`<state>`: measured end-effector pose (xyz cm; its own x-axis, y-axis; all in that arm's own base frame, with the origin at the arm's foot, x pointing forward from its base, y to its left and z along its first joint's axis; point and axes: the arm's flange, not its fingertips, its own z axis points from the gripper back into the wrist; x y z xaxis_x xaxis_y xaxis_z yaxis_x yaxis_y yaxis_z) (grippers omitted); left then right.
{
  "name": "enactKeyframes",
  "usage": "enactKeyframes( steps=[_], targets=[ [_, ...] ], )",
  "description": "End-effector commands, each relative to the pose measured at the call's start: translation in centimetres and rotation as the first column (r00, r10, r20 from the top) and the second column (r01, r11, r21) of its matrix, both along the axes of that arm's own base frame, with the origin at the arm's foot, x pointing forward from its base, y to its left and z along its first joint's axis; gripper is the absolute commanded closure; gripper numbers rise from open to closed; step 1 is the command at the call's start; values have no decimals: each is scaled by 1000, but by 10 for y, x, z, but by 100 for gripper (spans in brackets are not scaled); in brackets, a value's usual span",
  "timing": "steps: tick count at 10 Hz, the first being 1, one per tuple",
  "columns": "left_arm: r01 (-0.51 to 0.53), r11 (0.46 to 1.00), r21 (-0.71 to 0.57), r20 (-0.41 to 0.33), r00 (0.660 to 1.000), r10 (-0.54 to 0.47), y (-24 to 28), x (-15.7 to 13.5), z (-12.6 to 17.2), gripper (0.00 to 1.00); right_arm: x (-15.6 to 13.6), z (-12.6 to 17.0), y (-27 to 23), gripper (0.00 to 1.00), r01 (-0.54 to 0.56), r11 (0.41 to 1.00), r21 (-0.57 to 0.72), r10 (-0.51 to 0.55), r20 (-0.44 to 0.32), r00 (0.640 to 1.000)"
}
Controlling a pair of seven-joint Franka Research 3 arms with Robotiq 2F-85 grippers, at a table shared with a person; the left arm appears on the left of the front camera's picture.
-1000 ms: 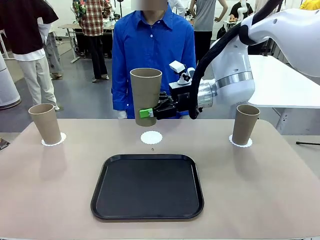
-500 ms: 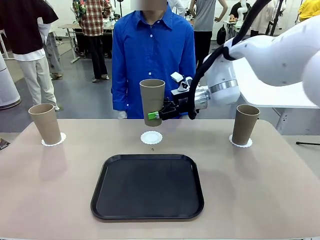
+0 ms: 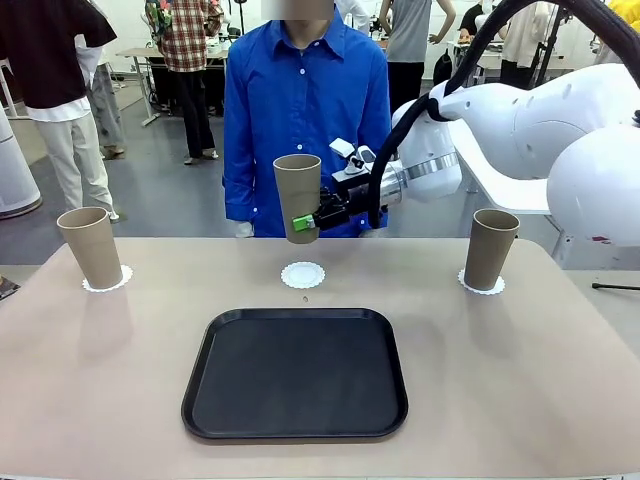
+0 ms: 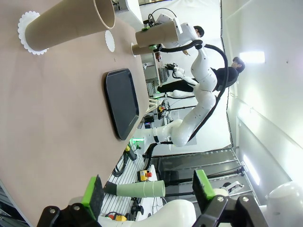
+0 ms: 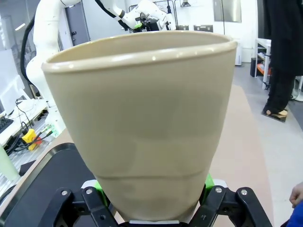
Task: Place coasters on the table and set cups on them.
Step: Take one Reusable plastic cup from the Flat Tray and place it on a coaster set by the human.
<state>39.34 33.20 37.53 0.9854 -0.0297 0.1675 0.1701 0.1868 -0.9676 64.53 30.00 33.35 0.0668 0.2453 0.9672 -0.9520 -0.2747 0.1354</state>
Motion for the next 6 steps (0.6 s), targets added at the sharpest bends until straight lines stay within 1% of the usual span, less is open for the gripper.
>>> enactKeyframes(
  steps=[1,4,5,6],
  targets=[
    [-4,1000,1,2,1000,4,0,-2,2,0,-6,-2,-2,19,-1,1000,-7,1,3,1000],
    [-4,1000,1,2,1000,4,0,-2,2,0,-6,-2,-2,19,-1,1000,-7,1,3,1000],
    [-4,1000,1,2,1000,4,0,-2,2,0,-2,-2,2,19,-2,1000,1,2,-4,1000],
    [-4,1000,1,2,1000,4,0,-2,2,0,-3,-7,-1,19,-29,999,23,29,30,999]
  ],
)
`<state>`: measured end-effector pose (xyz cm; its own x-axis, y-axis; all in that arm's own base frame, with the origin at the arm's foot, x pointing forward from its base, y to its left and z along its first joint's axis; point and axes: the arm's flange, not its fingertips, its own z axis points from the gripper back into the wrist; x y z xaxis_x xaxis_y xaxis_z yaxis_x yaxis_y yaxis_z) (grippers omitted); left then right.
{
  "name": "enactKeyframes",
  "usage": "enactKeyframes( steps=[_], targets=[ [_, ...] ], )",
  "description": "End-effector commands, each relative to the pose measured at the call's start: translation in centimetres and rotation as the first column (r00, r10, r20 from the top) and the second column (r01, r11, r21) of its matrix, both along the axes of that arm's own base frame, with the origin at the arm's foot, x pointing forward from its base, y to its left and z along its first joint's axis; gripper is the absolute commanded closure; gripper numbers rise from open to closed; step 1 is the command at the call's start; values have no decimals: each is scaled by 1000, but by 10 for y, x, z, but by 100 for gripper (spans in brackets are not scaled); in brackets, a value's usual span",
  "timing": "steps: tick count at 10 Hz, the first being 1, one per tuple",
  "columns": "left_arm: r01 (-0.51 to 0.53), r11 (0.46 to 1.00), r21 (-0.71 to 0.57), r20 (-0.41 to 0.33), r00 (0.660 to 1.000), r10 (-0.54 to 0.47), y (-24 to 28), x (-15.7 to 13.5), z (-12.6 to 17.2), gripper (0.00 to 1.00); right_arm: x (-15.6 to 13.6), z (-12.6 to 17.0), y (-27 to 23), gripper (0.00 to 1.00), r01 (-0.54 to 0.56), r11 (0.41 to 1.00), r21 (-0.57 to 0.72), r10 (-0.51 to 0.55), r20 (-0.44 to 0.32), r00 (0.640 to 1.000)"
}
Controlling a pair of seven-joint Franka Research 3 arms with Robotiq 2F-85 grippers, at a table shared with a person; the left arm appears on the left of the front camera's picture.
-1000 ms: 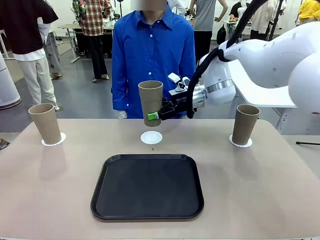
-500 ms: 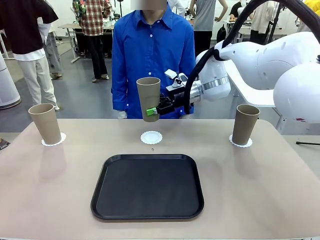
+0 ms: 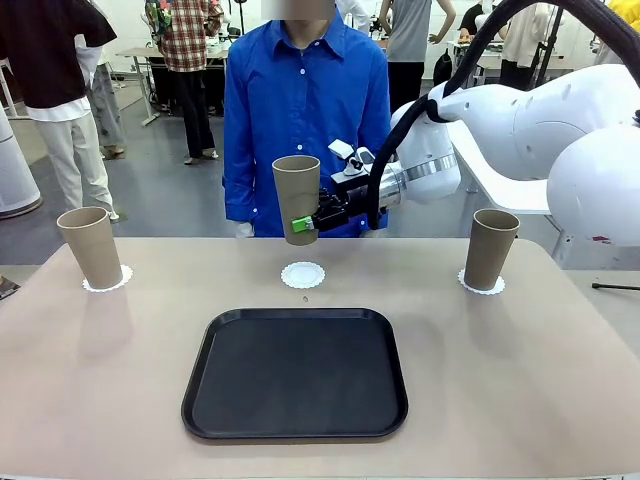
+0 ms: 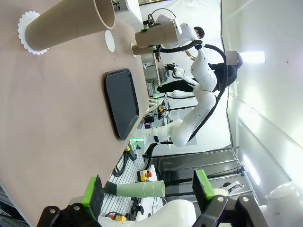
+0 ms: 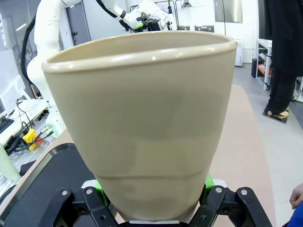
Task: Place coasters on the table and set cups on them.
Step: Take one Reusable plastic cup from the Flat Tray and place it on a coaster set by the human.
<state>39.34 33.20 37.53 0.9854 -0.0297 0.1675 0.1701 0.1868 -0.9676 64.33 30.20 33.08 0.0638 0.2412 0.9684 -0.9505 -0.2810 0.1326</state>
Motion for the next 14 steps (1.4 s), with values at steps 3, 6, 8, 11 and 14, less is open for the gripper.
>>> enactKeyframes(
  steps=[3,6,8,11,14],
  targets=[
    [-4,1000,1,2,1000,4,-1,-2,2,0,5,-24,1,19,-57,997,49,53,66,996],
    [-4,1000,1,2,1000,4,-1,-2,2,0,6,-47,8,19,-100,995,9,99,90,991],
    [-4,1000,1,2,1000,4,-1,-2,2,0,5,-63,10,19,-98,995,-34,101,115,988],
    [-4,1000,1,2,1000,4,-1,-2,2,0,12,-78,8,19,-89,996,-28,91,101,991],
    [-4,1000,1,2,1000,4,-1,-2,2,0,28,-87,2,19,-50,999,-7,50,61,997]
  ],
)
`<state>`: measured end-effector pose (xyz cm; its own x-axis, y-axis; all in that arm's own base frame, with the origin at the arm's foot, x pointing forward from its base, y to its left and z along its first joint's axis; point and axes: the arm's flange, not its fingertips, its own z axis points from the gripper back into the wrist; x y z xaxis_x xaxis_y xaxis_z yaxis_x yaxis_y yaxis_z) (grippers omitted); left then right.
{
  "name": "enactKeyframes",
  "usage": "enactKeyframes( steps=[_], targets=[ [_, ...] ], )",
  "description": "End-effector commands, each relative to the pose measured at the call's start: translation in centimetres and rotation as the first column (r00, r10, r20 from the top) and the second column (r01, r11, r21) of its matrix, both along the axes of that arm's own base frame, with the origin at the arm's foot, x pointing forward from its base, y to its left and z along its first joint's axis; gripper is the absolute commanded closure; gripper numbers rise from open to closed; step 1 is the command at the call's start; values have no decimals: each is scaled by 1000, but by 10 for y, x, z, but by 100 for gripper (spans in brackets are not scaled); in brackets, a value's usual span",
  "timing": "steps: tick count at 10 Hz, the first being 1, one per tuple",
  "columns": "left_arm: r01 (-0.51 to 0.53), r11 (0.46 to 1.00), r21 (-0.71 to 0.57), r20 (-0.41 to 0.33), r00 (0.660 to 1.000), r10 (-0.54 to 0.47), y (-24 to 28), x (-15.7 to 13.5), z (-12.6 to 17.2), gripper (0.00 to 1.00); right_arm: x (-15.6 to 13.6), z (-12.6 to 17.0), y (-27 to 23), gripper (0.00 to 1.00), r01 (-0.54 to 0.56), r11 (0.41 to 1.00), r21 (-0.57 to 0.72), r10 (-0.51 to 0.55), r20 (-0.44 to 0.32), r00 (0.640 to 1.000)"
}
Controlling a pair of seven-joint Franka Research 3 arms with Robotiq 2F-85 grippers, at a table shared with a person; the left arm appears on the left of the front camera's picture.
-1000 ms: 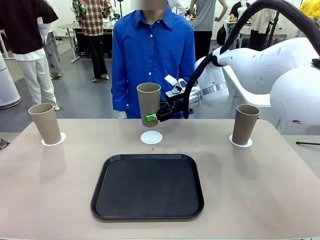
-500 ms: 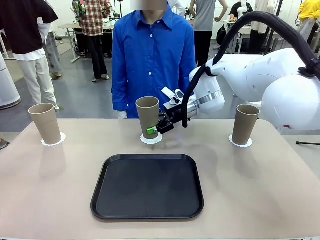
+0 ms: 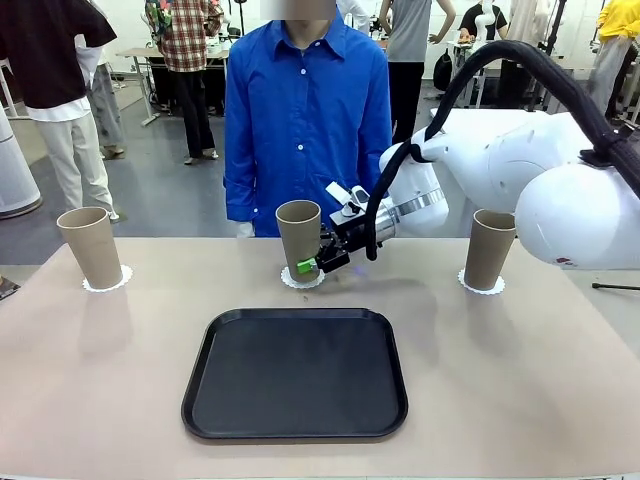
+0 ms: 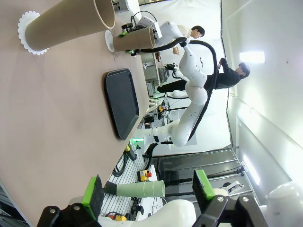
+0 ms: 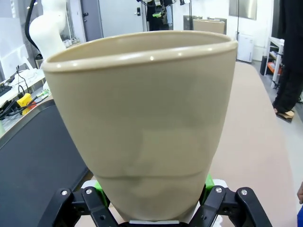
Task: Place coasters on the table and set cups on them.
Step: Take one Reusable plastic cup from the Flat Tray and place it on a coaster set by the human.
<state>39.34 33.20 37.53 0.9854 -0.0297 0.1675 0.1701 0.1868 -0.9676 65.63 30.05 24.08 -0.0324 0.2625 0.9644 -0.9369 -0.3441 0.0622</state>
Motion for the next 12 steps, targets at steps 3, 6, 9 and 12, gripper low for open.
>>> enactKeyframes(
  steps=[3,6,9,12],
  targets=[
    [-4,1000,1,2,1000,4,-1,-2,2,0,26,-4,2,19,33,999,28,-32,-45,998],
    [-4,1000,1,2,1000,4,-1,-2,2,0,28,-8,7,19,25,999,37,-23,-61,998],
    [-4,1000,1,2,1000,4,-1,-2,2,0,27,-10,4,19,26,999,41,-23,-72,997],
    [-4,1000,1,2,1000,4,-1,-2,2,0,22,-14,4,19,10,999,34,-7,-78,997]
  ],
)
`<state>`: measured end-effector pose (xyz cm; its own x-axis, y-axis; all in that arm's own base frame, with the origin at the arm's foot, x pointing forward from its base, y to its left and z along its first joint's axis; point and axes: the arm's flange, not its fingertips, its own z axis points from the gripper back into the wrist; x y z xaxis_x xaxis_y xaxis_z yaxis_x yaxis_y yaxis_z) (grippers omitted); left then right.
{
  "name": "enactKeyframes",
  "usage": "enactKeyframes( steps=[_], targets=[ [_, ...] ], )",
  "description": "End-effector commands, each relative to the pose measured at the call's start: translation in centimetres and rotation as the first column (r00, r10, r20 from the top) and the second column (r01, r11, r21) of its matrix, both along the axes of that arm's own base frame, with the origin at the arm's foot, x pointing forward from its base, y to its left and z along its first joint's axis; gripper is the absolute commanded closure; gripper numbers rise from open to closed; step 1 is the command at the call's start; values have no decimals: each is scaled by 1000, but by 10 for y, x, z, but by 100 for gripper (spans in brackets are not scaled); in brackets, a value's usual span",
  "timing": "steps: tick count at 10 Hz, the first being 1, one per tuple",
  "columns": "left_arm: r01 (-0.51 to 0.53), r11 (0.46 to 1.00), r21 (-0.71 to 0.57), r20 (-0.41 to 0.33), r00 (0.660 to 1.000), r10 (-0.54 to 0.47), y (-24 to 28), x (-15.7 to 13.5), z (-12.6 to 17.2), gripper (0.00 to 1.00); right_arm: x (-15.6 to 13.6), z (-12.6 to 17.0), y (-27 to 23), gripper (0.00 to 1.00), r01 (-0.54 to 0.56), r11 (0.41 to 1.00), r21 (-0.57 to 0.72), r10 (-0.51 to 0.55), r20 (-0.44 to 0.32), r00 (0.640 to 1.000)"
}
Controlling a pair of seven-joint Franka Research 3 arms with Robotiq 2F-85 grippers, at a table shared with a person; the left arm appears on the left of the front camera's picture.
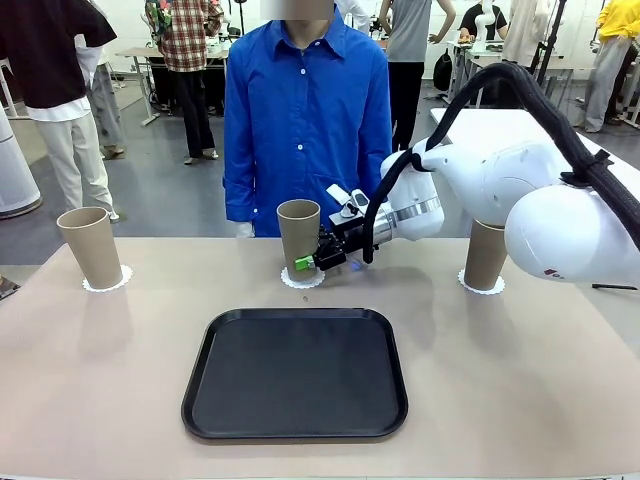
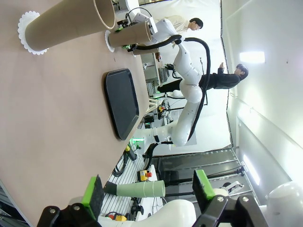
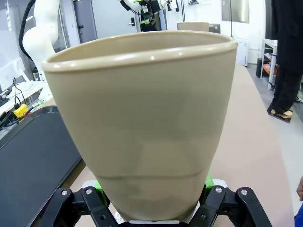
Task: Place coasters on the table and set cups on them.
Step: Take one Reusable plastic cup from the Flat Tray and place it on a coaster set by the human.
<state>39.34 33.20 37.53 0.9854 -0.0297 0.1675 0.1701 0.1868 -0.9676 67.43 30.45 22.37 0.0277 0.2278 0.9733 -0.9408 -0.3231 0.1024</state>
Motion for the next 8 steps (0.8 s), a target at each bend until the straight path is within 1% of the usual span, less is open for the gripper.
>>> enactKeyframes(
  steps=[1,5,6,7,8],
  targets=[
    [-4,1000,1,2,1000,4,-1,-2,2,0,3,1,0,19,-16,1000,-2,16,-26,1000],
    [-4,1000,1,2,1000,4,-1,-2,2,0,0,-1,1,19,-39,999,-18,39,-32,999],
    [-4,1000,1,2,1000,4,-1,-2,2,0,0,-2,1,15,-45,999,-18,44,-37,998],
    [-4,1000,1,2,1000,4,-1,-2,2,0,0,-2,1,0,-56,998,-16,55,-41,998],
    [-4,1000,1,2,1000,4,-1,-2,2,0,0,-3,1,0,-63,998,-16,62,-44,997]
  ],
)
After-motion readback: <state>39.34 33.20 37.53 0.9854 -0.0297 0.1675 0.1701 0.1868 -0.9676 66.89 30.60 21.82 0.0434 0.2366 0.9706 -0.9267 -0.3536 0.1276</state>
